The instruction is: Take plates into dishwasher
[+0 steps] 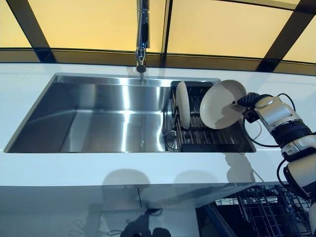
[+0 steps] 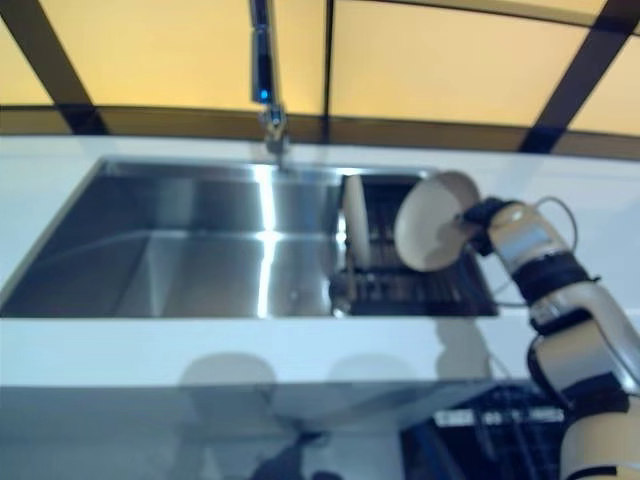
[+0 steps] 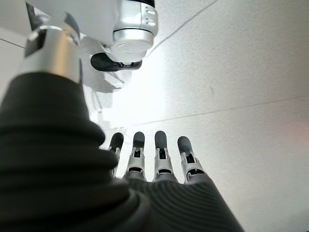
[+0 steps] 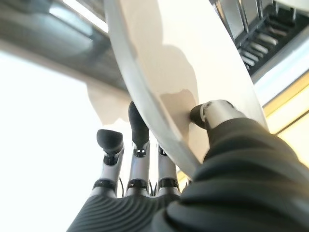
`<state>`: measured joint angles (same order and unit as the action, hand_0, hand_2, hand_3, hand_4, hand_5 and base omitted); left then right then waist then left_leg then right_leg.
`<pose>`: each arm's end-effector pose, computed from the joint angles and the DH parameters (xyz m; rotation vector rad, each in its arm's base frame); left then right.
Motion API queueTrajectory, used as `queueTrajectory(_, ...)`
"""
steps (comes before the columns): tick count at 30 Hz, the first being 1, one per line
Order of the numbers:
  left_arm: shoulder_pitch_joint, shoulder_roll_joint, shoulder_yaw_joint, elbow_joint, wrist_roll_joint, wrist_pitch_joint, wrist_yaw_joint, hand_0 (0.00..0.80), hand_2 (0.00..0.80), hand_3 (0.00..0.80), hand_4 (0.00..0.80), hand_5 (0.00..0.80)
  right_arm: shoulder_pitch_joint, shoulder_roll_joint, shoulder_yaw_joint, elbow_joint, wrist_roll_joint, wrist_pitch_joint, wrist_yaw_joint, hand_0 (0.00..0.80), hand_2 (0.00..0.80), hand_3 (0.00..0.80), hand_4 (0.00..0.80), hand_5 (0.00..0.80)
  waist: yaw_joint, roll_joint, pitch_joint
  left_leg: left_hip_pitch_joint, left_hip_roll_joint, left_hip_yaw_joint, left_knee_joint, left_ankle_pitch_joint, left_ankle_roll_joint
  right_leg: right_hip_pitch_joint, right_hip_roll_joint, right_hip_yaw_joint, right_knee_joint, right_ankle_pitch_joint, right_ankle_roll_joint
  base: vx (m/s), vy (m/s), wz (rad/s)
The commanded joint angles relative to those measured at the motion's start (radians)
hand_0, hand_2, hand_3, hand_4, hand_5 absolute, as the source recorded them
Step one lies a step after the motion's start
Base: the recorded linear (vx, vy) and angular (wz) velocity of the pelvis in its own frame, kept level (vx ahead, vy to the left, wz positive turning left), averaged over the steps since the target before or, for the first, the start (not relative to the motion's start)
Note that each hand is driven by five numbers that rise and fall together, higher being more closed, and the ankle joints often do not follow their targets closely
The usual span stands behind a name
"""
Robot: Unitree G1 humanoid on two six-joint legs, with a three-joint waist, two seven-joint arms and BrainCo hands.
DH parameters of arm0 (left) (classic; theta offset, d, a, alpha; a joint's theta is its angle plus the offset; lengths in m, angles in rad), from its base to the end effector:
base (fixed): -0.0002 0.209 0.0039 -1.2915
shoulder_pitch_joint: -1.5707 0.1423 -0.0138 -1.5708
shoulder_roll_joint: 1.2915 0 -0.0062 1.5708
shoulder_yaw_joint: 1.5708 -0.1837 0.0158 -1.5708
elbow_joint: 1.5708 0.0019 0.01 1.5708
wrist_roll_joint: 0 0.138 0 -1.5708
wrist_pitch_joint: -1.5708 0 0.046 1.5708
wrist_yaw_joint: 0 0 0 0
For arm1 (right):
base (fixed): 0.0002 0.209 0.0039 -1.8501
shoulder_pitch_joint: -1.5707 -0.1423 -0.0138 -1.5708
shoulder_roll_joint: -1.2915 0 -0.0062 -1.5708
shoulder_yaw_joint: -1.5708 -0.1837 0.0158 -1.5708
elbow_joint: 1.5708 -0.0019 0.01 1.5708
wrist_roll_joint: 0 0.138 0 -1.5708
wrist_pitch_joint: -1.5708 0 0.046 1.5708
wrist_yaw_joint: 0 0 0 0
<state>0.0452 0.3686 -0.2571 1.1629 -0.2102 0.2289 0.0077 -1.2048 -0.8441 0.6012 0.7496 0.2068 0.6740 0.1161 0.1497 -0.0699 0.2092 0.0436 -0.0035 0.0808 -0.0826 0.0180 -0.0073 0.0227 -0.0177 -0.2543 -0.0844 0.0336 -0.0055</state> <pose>0.0544 0.2598 -0.1072 0.2830 1.4476 0.1594 0.3426 -0.2630 0.2545 -0.7736 0.3908 -0.2348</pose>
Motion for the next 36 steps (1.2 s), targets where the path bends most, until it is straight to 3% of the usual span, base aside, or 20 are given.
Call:
queueTrajectory(1,0.018,0.007,-0.036,0.047,0.003,0.011,0.018,0.000,0.000,0.000,0.000,0.000,-0.153,-0.073,0.104,-0.023,-0.063,-0.020,-0.062,0.800,0.800,0.800,0.800,0.800,-0.001,-0.051,-0.066,-0.013,0.011,0.014,-0.005,-0.009,-0.053,0.007,-0.079,0.022,-0.003,0.056,0.144,0.039,0.014,-0.03)
queueTrajectory(12,0.025,0.004,-0.031,0.058,0.031,0.013,0.019,0.000,0.000,0.000,0.000,0.000,-0.179,-0.107,0.093,-0.054,-0.010,-0.027,-0.151,0.800,0.800,0.800,0.800,0.800,-0.010,-0.062,-0.102,0.008,0.011,0.022,-0.005,-0.018,-0.050,0.026,-0.078,0.030,-0.003,0.049,0.145,0.005,0.008,-0.03)
queueTrajectory(24,0.021,0.022,-0.030,0.045,0.072,0.005,-0.003,0.000,0.000,0.000,0.000,0.000,-0.285,-0.231,0.153,-0.095,-0.063,-0.020,-0.221,0.800,0.800,0.800,0.800,0.800,-0.063,-0.067,-0.137,0.047,0.013,0.058,-0.005,-0.034,-0.040,0.030,-0.064,0.088,-0.003,0.054,0.150,-0.012,0.012,-0.14)
queueTrajectory(36,0.020,0.026,-0.006,0.025,0.097,0.023,-0.007,0.000,0.000,0.000,0.000,0.000,-0.287,-0.387,0.153,-0.161,-0.126,-0.074,-0.111,0.800,0.800,0.800,0.800,0.800,-0.141,-0.062,-0.172,0.071,0.019,0.099,-0.005,-0.048,-0.038,0.016,-0.037,0.171,-0.003,0.059,0.152,0.004,-0.002,-0.26)
